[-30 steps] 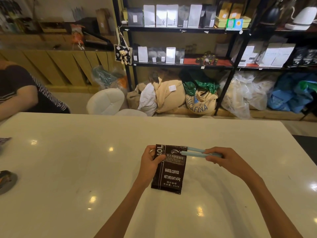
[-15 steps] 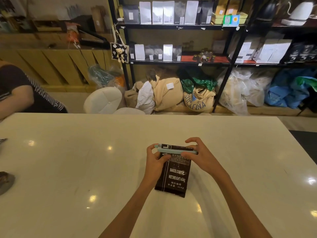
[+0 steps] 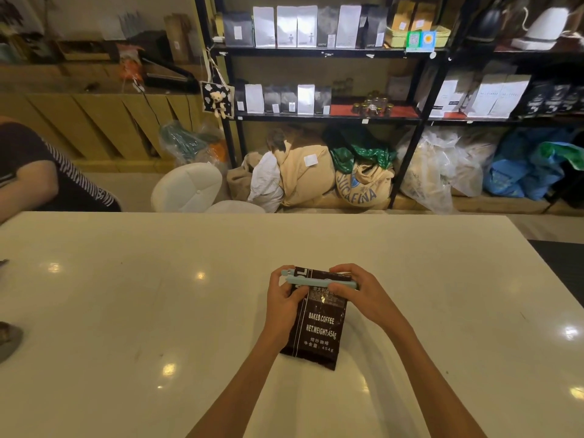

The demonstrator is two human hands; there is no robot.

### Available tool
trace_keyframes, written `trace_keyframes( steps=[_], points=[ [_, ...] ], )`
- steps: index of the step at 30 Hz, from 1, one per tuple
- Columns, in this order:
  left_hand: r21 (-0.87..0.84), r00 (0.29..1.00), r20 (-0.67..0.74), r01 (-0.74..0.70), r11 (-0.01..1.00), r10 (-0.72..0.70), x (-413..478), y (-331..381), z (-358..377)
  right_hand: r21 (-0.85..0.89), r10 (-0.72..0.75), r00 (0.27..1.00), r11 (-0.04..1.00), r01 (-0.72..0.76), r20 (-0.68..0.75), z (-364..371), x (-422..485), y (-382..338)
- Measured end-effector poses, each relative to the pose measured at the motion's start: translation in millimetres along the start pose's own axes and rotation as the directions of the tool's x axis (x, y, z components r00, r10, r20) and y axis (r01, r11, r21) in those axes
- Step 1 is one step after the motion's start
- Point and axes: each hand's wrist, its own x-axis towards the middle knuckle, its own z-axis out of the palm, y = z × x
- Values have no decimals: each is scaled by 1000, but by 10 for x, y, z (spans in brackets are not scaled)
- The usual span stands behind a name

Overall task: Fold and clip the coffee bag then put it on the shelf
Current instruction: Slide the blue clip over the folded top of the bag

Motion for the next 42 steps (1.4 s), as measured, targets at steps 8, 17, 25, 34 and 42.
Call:
trace_keyframes(
  steps=[8,17,25,34,42],
  points=[
    [83,995,91,-42,996,35,66,23,-6,-10,5,1000,1000,-5,-4,24,46,25],
    [81,993,114,-29,996,20,104,56,-39,-104,27,999,994,-24,24,21,197,-56],
    [-8,1000,6,20,1000,-20,155,42,-70,-110,41,999,993,-37,28,65,290,-43],
    [35,986,-169,-10,999,16,209,-23,-26,-95,46,998,995,-42,46,85,335,-21],
    [56,976,-218,-19,998,31,230,-29,3,-95,26,999,995,-22,46,85,380,14]
  ],
)
